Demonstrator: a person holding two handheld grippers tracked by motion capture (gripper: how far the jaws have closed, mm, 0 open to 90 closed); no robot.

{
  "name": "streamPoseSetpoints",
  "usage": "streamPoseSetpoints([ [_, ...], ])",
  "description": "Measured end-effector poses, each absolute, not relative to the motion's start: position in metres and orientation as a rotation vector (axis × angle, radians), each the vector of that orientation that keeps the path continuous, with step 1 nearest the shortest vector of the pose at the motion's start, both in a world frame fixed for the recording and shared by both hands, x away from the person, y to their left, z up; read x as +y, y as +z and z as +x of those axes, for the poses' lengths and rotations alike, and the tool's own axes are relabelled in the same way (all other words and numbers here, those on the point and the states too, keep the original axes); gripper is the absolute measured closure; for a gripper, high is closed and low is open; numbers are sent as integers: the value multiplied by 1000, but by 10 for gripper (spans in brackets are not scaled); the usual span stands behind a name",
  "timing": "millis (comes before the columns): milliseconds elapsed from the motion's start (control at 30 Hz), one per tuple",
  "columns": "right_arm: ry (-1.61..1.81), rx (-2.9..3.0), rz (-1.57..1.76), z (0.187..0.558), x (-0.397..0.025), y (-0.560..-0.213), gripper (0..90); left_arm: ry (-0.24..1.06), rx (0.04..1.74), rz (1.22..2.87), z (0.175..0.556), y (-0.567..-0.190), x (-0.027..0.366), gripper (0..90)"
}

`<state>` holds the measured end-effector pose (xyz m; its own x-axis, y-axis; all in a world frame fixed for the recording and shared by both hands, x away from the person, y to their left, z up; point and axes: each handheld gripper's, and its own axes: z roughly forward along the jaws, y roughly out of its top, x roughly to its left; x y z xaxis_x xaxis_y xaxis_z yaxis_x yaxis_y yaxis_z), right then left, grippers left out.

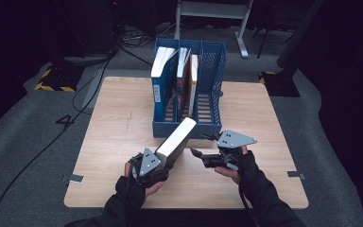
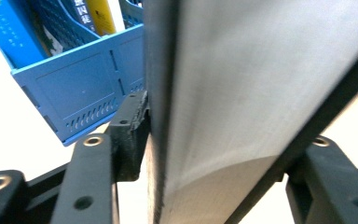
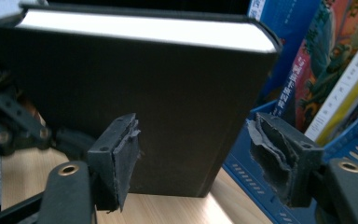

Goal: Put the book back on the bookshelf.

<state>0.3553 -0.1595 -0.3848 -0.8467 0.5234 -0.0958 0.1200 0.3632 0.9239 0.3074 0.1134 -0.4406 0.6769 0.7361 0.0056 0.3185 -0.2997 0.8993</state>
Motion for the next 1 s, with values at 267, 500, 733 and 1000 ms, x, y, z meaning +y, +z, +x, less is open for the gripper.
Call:
streamPoseSetpoints([
  [267, 1457, 2272, 583, 353, -181, -391, 326, 436, 790, 1878, 311, -440, 116, 501],
  [500, 1449, 2278, 539, 346, -193, -390, 320, 356, 680, 1913, 309, -439, 106, 502],
  [733, 1395, 2303, 523, 338, -211, -396, 312, 259, 574, 1947, 308, -438, 93, 500],
  [1000, 1417, 2360, 506, 332, -236, -403, 280, 125, 414, 1982, 308, -437, 81, 495],
])
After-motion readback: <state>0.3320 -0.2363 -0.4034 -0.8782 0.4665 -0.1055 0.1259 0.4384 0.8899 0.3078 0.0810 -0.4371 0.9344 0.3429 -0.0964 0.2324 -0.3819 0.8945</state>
